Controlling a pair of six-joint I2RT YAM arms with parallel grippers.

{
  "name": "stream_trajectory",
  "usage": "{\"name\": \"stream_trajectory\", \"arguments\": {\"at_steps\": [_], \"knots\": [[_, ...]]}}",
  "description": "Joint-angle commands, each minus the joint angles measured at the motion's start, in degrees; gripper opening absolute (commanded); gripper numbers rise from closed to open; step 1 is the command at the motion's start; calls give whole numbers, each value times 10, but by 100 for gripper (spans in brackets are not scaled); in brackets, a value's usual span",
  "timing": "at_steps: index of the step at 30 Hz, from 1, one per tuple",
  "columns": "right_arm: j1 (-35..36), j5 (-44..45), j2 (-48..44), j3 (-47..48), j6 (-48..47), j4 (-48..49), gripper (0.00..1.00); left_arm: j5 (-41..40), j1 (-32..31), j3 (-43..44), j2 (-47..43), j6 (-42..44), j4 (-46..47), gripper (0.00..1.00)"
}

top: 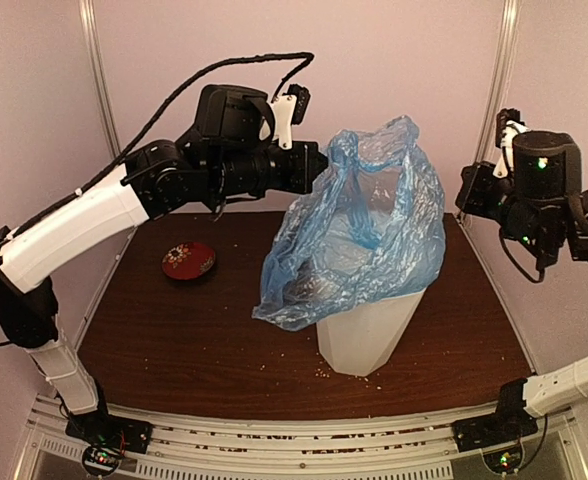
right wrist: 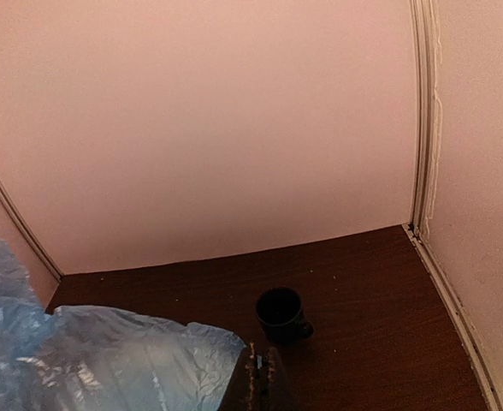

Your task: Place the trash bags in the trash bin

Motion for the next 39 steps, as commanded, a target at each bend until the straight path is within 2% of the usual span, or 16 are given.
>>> {"name": "stream_trajectory", "arguments": {"at_steps": [1,4,6,15,23,29,39], "knots": [[-152,-184,23,31,-44,45,0,9,2,-7,-33,5,25,0],[-237,-287,56,33,-47,51,0,7,2,-10,-37,12,27,0],[-269,-348,70,18,-50,67,0,11,2,-7,-35,15,27,0],[-271,-516,33,-83,-66,99,0,20,2,1,-23,20,26,0],[-268,-638,34,-106,-53,90,0,28,2,-62,-57,18,51,0],[-257,-616,68,-99,-34,80,0,30,2,-89,-72,19,58,0],[-257,-556,118,-79,-38,24,2,39,2,-68,-37,29,69,0]]}}
